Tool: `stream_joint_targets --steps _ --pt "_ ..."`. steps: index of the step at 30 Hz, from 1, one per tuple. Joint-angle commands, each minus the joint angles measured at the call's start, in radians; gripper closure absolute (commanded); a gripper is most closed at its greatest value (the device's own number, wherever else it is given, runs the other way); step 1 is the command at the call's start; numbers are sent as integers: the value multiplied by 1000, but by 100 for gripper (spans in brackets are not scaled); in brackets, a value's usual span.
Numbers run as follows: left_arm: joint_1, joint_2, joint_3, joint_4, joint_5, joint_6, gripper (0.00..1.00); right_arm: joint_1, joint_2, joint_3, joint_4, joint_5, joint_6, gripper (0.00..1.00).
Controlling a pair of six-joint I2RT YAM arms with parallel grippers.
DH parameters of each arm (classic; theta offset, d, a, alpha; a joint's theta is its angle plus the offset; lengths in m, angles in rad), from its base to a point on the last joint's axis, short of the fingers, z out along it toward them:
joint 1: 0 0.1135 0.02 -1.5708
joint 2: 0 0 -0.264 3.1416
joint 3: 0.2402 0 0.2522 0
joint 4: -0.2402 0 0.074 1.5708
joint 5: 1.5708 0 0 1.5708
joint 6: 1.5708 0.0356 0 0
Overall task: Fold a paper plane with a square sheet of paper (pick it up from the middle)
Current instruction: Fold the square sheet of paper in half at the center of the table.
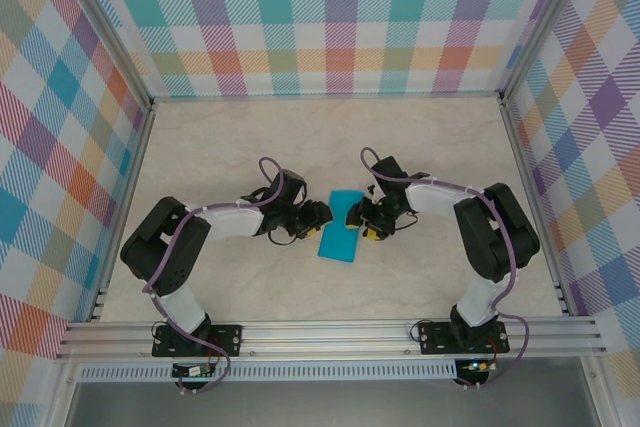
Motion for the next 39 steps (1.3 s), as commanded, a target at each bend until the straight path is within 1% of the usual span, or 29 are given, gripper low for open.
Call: stream_joint_targets --steps 1,4,7,9,19,25,29,33,38,39 --pt "-7 25 17 4 30 1 50 -3 -30 -26 29 -10 26 46" --pt "-8 19 0 42 41 -23 49 -4 -39 -32 45 -21 37 46" --pt "-7 4 5 12 19 -12 46 -4 -47 -36 50 -24 40 46" --pt "-6 5 17 -7 20 -3 47 -6 -55 -38 53 -24 42 46" --pt "-1 6 8 29 38 -22 49 -9 -63 -49 62 -25 51 45" --pt "5 1 -1 43 40 -27 59 -13 -60 -51 63 -25 48 45" --pt "5 -14 -7 41 21 -25 68 -13 -61 -51 57 -23 47 45" --pt "5 -13 -6 44 26 -20 80 -14 -65 -49 57 -21 53 45" --pt "5 -15 -13 48 26 -17 90 -19 -73 -46 57 -23 59 45" --pt "5 -16 -12 46 24 -16 90 -21 -75 -46 54 -23 59 44"
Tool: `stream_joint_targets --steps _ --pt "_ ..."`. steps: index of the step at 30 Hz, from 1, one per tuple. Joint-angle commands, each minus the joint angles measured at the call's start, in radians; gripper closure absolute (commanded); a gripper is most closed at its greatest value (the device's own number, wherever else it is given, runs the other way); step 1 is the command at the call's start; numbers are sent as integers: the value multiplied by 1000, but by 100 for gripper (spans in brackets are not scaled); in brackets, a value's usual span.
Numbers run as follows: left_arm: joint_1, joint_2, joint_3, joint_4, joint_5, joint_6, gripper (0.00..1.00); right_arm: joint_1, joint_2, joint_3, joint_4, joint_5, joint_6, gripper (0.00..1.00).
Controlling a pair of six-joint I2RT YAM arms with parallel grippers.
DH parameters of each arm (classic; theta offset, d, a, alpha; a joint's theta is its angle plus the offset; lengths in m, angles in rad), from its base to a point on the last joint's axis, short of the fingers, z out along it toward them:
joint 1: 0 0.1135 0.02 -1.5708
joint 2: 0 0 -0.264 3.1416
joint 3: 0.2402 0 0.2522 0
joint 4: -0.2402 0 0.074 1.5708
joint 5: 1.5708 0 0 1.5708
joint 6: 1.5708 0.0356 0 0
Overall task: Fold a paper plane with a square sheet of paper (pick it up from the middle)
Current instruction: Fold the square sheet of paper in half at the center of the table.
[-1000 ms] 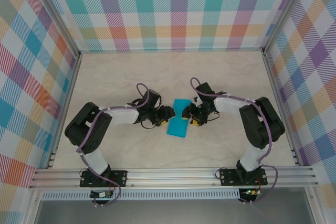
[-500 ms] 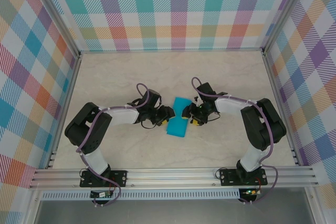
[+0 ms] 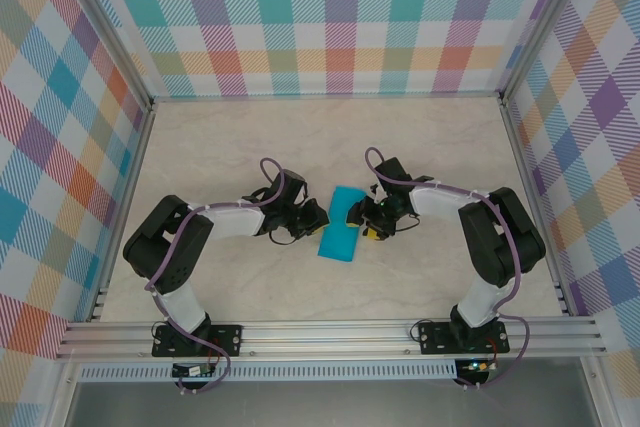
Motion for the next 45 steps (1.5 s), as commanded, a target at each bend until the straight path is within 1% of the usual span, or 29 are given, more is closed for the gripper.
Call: stream_joint_targets --steps 1,4,7,10,17,23,28,29,30,33,34,38,40,42,45 --pt "4 -33 -10 10 -4 8 90 -10 -35 -3 -6 -12 12 44" --pt "4 -34 -11 9 -3 10 91 -19 -47 -7 -6 -4 20 43" --pt "4 -34 -12 2 -6 13 91 -28 -53 -19 30 -24 45 42" --pt "4 -32 -12 5 -4 13 91 -30 -31 -5 19 -25 57 43" --pt "5 -26 -14 10 3 10 90 -28 5 14 2 -37 39 47" --pt "4 -22 -17 18 1 6 89 -21 22 24 -4 -46 16 44" --pt "2 -17 -15 18 6 6 88 -12 43 42 -47 9 12 46" --pt "2 -20 -14 15 7 8 86 -10 46 42 -49 15 15 47" --pt "2 -25 -12 3 1 10 83 -10 48 42 -55 25 16 48" --pt "2 -64 -7 -76 -59 28 77 -7 55 52 -86 64 10 48" --pt "2 -85 -4 -114 -92 35 72 -6 58 55 -92 67 4 48" --pt "1 -198 -1 -255 -243 53 59 1 71 81 -136 94 -13 48" --pt "1 -253 -1 -305 -307 58 59 4 76 91 -151 109 -16 47" --pt "1 -301 -4 -345 -357 56 53 6 86 106 -165 110 -24 46" --pt "4 -344 -6 -382 -389 56 51 12 109 133 -203 129 -24 46"
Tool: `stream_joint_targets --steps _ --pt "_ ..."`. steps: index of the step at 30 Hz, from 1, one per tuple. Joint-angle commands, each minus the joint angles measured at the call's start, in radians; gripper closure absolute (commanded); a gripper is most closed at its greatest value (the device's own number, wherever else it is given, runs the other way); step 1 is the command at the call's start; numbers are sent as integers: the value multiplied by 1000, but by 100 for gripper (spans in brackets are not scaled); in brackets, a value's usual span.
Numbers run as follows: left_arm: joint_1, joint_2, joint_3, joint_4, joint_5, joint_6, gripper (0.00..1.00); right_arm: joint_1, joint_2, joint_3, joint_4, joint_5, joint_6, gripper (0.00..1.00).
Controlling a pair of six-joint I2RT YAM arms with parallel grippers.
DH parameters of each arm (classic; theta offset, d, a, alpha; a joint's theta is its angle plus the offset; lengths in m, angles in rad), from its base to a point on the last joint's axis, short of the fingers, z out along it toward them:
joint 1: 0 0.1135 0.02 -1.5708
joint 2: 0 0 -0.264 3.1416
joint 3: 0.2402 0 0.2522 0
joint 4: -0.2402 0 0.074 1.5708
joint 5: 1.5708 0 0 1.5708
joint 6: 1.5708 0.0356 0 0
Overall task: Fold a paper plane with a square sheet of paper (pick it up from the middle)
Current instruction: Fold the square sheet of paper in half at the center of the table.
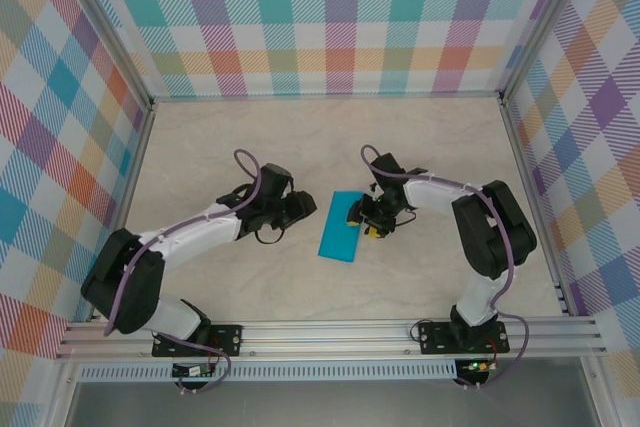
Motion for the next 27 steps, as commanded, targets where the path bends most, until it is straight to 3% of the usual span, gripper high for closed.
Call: stream_joint_targets --steps 1,27 --pt "5 -41 -7 -119 -96 14 51 5 40 30 -77 60 -19 46" --pt "11 -25 -20 -98 -65 9 48 30 146 121 -200 155 5 43"
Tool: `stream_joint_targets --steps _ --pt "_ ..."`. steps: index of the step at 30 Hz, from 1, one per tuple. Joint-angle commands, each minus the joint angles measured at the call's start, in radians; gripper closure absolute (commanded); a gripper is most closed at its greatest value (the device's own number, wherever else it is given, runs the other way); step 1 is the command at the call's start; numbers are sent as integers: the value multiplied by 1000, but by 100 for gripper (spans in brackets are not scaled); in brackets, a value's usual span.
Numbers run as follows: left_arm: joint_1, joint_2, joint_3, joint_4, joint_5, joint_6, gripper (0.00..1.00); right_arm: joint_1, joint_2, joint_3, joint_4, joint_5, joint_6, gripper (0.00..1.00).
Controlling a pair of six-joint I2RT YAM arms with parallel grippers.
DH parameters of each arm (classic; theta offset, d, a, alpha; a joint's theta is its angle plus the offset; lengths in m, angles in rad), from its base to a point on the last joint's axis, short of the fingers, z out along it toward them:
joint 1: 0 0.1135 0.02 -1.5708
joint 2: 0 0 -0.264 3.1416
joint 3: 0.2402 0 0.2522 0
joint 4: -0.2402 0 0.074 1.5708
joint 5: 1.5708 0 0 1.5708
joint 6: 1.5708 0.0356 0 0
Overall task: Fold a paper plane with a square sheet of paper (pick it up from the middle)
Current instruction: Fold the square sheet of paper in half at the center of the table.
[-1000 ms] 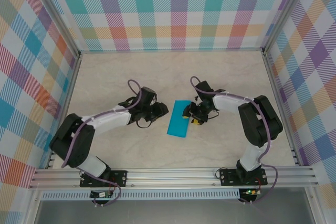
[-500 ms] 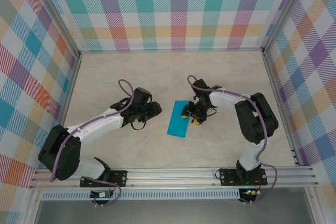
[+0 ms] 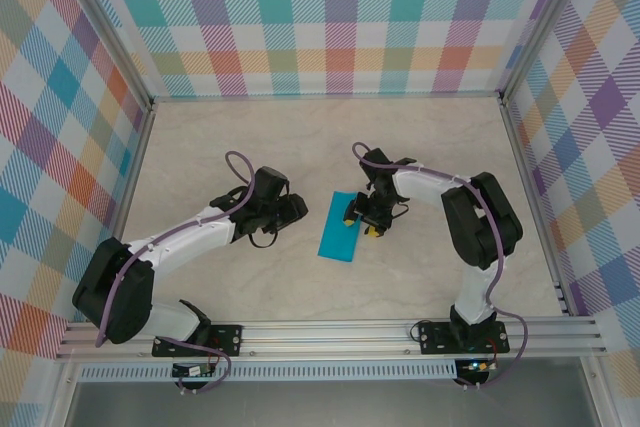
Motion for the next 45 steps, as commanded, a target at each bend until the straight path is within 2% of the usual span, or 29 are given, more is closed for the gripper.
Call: stream_joint_targets --steps 1,6,11,15,17,18,19,24,34,45 --pt "6 14 -10 -1 16 12 48 3 61 -14 -41 97 -9 43" --pt "6 46 2 68 80 30 47 3 77 -15 -35 98 -1 44" --pt "3 94 31 102 159 57 55 3 83 -13 -43 105 -9 45" --pt "-14 160 78 126 216 67 73 3 84 -17 -46 112 -7 45" --pt "-26 202 108 124 226 65 92 3 84 -18 -46 112 -7 45" --pt "-29 222 121 120 229 62 99 3 84 -19 -44 113 -7 45" --pt "-32 242 133 116 232 60 100 3 84 -20 -44 115 -6 45" --pt "-33 280 153 102 199 37 100 3 89 -20 -36 109 2 45" --pt "-35 347 178 147 271 37 100 3 99 -11 -54 116 -18 45" --pt "-37 334 173 128 249 33 100 4 113 -4 -54 111 -20 43"
